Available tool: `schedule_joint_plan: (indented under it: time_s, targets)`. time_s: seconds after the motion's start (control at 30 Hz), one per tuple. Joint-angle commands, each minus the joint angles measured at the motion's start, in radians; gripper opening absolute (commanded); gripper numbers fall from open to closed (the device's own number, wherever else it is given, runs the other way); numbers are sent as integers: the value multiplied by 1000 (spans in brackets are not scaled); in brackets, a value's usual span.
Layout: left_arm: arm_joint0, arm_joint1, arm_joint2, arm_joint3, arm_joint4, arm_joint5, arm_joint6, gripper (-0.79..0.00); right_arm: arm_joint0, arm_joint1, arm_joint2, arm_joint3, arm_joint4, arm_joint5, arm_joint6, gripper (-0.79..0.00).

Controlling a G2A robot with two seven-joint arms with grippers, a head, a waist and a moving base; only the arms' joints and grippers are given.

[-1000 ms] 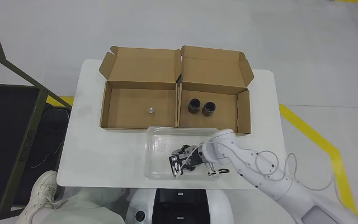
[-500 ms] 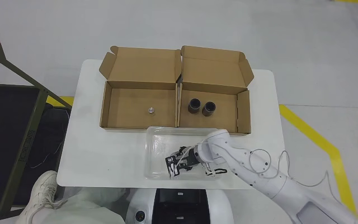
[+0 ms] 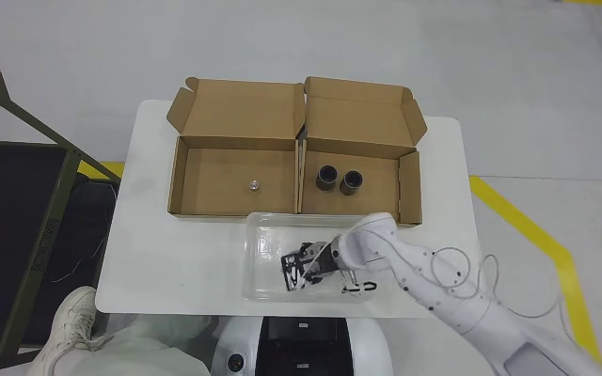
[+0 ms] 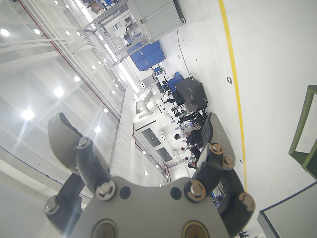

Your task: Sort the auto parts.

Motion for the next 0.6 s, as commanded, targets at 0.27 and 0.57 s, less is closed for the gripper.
schedule_joint_plan:
  time_s: [0.27,0.57]
  targets:
    - [0,0,0,0,0,0,0,0,-13,11,67,-38,109,45,-8,-785]
    - [0,0,0,0,0,0,0,0,-6,6,98,-89,145,92,-80,-785]
